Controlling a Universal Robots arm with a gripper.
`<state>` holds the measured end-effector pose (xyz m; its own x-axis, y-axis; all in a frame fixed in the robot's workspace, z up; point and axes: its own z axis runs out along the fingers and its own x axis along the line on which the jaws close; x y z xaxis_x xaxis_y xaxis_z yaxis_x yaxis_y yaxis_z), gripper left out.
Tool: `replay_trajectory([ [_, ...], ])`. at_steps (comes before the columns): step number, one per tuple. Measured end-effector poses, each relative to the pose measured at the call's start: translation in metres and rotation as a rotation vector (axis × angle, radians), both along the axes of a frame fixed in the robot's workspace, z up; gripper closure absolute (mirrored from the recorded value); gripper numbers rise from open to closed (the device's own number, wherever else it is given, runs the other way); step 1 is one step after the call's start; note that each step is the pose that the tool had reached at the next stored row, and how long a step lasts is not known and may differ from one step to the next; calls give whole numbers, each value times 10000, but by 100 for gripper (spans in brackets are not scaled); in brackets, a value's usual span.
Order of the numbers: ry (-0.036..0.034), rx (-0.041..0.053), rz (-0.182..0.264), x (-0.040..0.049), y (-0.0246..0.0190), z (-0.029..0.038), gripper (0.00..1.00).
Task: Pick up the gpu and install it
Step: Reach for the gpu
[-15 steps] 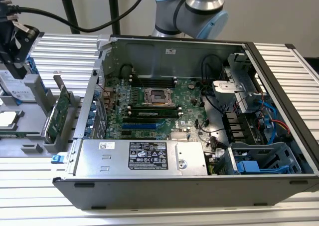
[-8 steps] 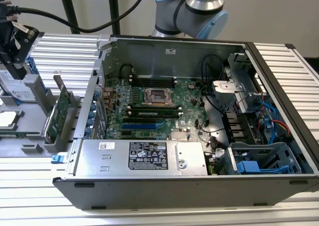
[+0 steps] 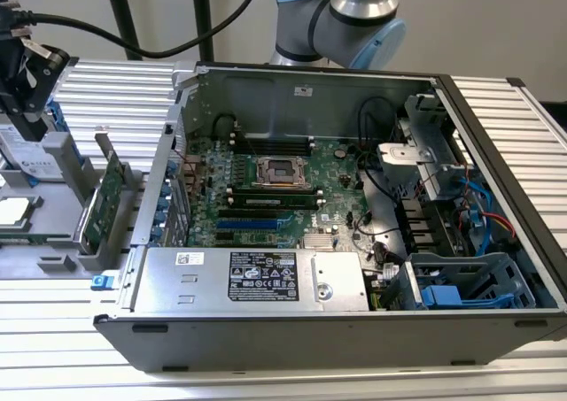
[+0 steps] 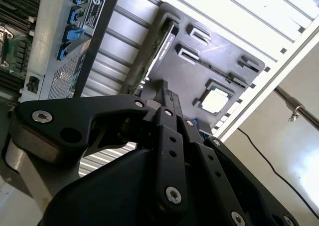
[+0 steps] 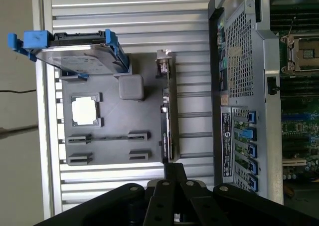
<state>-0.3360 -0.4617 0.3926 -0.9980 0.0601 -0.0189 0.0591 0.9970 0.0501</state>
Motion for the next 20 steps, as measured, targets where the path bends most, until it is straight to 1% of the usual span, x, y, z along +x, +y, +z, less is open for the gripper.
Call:
replay_trajectory([
  [6,0,1,0,0,0,0,100],
  [7,0,1,0,0,0,0,0],
  [13,-1,4,0,0,0,0,0],
  [20,-1,4,-1,1,0,-19,0],
])
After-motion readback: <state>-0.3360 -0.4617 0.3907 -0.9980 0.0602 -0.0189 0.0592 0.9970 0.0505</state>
